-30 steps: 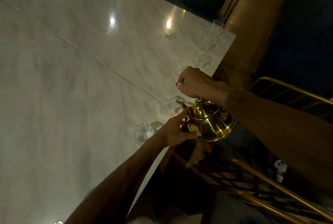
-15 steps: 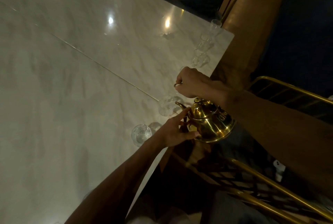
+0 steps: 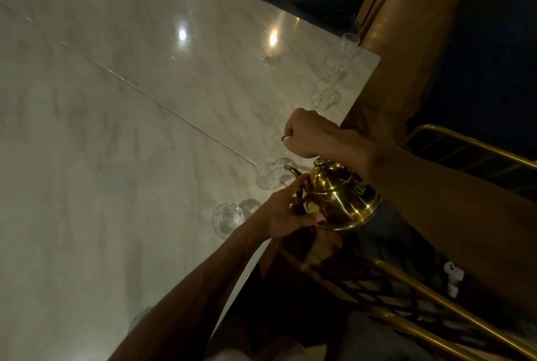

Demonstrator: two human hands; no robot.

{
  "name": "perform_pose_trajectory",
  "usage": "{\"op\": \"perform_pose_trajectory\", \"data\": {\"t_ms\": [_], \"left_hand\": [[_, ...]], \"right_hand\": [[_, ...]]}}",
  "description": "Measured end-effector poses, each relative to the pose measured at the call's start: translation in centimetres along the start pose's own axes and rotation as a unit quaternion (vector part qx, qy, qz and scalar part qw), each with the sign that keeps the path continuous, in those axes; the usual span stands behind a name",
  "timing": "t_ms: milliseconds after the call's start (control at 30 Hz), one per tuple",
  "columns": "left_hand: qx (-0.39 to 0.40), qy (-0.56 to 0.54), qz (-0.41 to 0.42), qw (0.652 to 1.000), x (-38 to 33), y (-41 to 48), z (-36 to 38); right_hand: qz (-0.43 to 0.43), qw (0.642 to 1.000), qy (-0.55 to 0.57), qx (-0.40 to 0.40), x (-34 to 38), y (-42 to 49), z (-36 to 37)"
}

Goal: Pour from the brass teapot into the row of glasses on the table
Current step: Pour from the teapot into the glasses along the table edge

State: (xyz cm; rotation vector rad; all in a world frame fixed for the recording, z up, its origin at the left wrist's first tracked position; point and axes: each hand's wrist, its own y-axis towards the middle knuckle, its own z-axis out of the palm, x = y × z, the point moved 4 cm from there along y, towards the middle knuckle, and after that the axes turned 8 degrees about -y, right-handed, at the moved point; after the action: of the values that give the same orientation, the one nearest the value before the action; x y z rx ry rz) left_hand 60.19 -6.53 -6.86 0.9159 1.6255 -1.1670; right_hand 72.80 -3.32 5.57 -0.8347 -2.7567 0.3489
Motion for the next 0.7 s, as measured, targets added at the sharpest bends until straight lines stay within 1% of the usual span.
{"op": "perform_pose_trajectory", "data": {"t_ms": [300,700], "left_hand": [[-0.007,-0.004,0.006,1.000,-0.05,0.27,0.09],[-0.015,0.000,0.011,1.000,-0.29,0.50,0.17]], "right_hand": [[-0.002,1.000,-0.001,0.005,-0.31,0.21,0.14],[-0.006,1.000,0.028,-0.010,-1.00,0.07,0.01]]}}
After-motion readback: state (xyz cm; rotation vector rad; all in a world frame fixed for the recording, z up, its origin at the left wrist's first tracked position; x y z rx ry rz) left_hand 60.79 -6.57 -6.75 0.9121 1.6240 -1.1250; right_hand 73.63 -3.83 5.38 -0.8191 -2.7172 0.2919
